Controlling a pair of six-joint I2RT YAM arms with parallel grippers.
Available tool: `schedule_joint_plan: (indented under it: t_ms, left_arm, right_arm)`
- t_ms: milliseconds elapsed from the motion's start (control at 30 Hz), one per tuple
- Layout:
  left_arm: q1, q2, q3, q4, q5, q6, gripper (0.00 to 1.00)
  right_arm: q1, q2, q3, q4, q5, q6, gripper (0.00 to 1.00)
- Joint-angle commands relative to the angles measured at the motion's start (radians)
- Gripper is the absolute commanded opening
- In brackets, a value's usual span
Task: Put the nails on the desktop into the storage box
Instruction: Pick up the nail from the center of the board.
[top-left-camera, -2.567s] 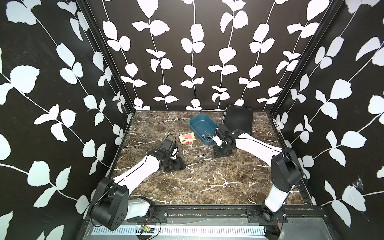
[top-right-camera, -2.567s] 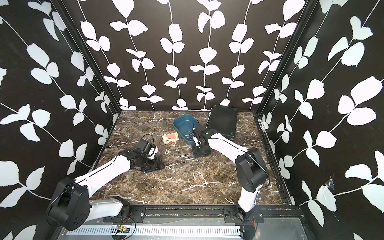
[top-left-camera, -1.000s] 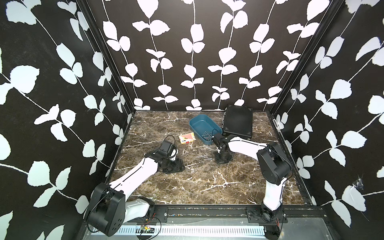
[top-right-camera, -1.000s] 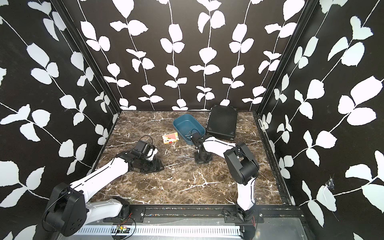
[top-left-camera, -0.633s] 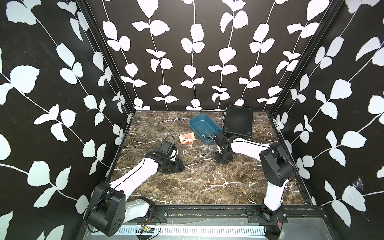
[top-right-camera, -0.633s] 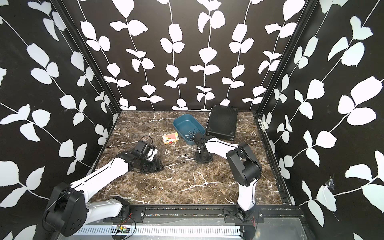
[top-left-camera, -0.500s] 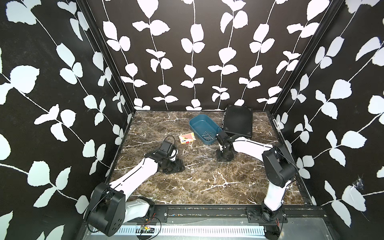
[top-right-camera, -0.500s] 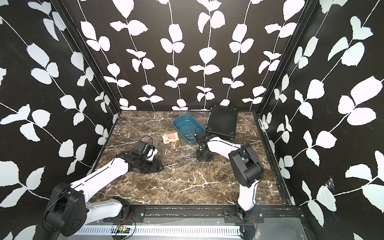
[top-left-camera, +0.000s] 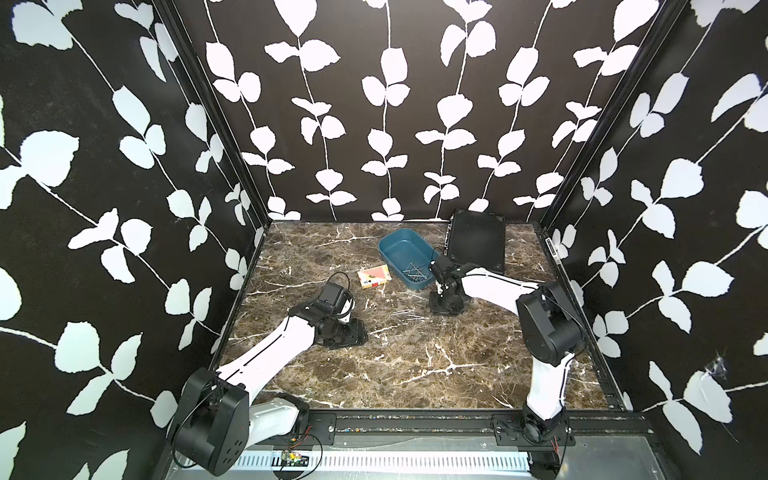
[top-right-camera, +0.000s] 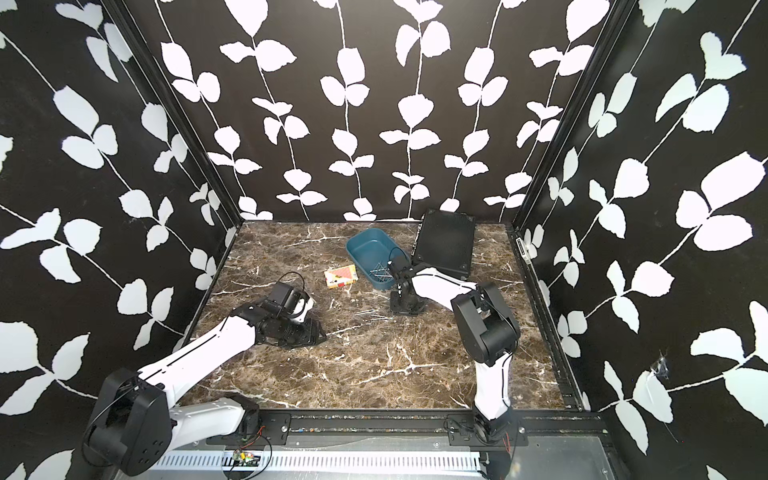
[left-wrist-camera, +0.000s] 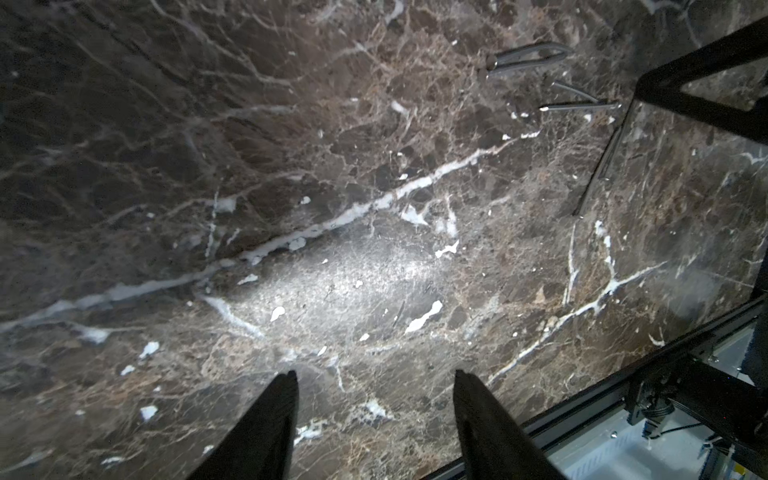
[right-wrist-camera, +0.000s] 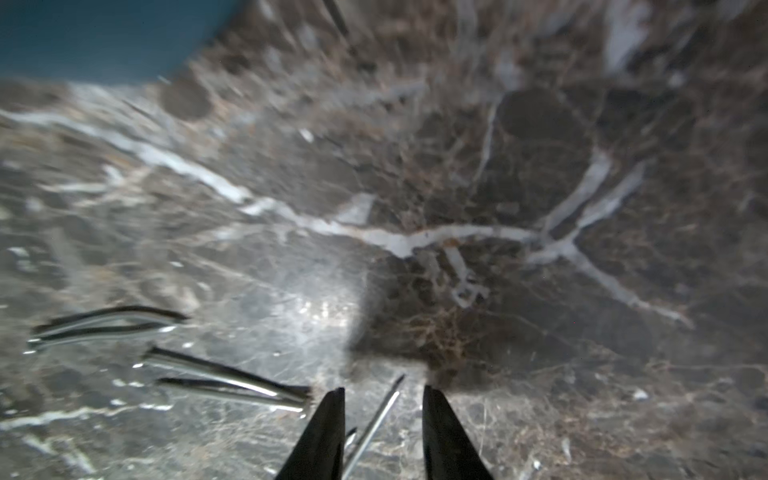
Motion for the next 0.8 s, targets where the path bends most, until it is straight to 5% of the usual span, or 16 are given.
schedule_joint_plan:
  t_ms: [0, 367, 600, 767]
  left_arm:
    - [0.002, -0.022, -0.005, -0.029, -0.016, 0.019, 0.62]
    - [0.002, 0.004, 0.006, -0.011, 0.009, 0.015, 0.62]
    - [0.002, -0.013, -0.018, 0.010, 0.018, -0.015, 0.62]
    - [0.002, -0.043, -0.028, -0.006, 0.010, -0.020, 0.62]
  right_arm:
    - [0.007, 0.013, 0.011, -0.060, 0.034, -0.002, 0.33]
    - [0.047, 0.005, -0.055, -0.106, 0.105, -0.030, 0.24]
    - [0.047, -0.043, -0.147, -0.058, 0.081, -0.025, 0.00]
    - [0.047, -0.070, -0.104, -0.057, 0.072, -0.038, 0.00]
